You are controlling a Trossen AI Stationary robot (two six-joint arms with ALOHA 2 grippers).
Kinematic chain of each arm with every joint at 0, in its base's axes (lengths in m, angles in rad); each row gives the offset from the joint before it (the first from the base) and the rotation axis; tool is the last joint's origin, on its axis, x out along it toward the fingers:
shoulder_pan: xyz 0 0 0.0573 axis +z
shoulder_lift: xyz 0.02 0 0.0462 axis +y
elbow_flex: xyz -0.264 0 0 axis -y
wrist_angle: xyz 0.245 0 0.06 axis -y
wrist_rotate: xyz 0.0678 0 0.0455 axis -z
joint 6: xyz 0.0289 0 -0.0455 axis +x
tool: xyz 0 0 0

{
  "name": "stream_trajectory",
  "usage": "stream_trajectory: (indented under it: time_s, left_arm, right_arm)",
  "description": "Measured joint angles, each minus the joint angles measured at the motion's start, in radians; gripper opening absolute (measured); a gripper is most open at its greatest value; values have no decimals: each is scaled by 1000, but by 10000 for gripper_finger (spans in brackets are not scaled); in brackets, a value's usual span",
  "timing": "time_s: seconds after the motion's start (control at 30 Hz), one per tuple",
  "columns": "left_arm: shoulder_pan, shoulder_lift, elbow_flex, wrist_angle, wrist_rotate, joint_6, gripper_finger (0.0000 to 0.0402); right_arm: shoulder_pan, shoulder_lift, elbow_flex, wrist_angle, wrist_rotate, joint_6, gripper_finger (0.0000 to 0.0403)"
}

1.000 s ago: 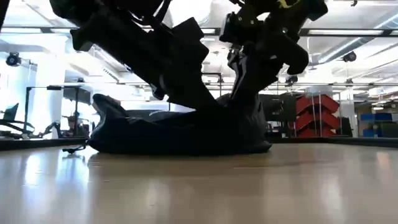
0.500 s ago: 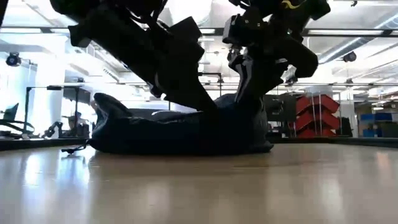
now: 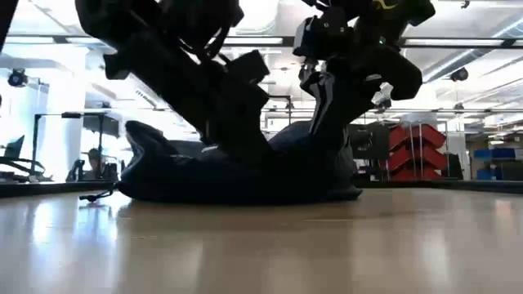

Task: Unpack backpack
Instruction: Open the black backpack

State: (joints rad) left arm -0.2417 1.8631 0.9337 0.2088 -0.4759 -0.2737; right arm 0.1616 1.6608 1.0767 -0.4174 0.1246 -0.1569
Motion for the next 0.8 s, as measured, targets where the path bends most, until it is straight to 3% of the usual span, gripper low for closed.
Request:
stream_trajectory:
  time_s: [0.2,0.63,0.8]
  left_arm:
    - [-13,-89,0,-81,3,3,2]
    - [-47,-247,-9,-259,2,3,0]
    - [-55,-304,-11,-419,-27,-45,0]
  right_arm:
    - [2,0,2,-28,7,25,28]
    - [2,-2,4,-15,8,26,24]
    - [2,0,-5,-87,-1,25,22]
